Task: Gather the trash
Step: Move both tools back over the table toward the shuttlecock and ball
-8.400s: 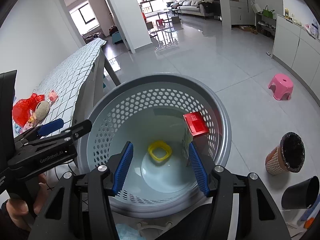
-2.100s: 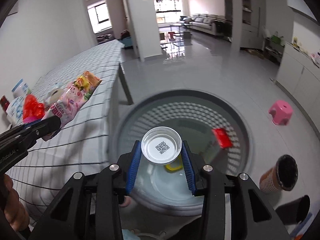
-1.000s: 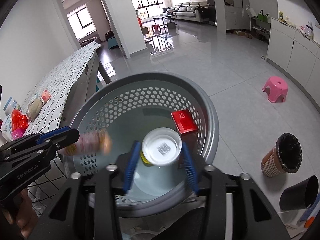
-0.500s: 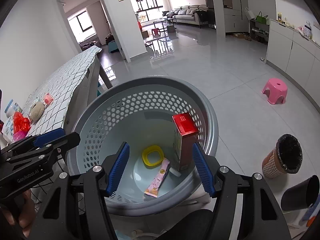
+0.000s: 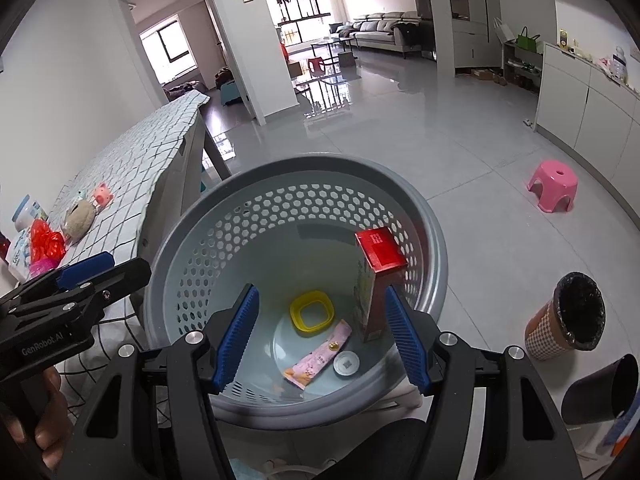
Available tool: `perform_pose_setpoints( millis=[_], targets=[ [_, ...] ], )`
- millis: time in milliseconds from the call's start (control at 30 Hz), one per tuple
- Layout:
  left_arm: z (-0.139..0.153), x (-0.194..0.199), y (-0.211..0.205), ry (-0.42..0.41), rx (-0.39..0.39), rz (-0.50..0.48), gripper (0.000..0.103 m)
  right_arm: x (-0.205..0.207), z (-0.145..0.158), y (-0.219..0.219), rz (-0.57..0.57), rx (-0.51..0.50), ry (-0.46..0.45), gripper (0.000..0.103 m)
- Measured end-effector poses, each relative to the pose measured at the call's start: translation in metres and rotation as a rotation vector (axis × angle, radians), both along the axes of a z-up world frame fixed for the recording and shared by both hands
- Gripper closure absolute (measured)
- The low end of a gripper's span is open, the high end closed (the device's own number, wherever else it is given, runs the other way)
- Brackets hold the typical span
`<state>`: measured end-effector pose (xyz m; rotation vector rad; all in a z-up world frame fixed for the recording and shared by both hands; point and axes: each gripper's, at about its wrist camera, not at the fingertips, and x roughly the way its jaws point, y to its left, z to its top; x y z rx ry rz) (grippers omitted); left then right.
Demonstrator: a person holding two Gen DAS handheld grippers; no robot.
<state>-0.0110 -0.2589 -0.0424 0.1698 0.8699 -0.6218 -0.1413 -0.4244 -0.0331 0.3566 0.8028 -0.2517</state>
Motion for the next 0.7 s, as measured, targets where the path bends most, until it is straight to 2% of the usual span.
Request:
perform_pose_setpoints(
  millis=[100,233,533,700],
  targets=[
    [0.003,0.002,0.009,-0.004,-0.008,0.021,0.028,0.001,0.003,0.005,0.012,-0.004,-0.013,0.037],
    [0.008,0.004,0.024,-0.024,-0.008,0.057,0.02,0.005,0.005,0.015,0.034,-0.003,-0.026,0.037],
    [0.022,0.011,0.07,-0.072,-0.01,0.165,0.013,0.024,0.015,0.046,0.102,-0.018,-0.065,0.031],
    [0.029,0.017,0.106,-0.097,0.011,0.245,0.012,0.043,0.021,0.066,0.158,0.011,-0.106,0.029]
  ],
)
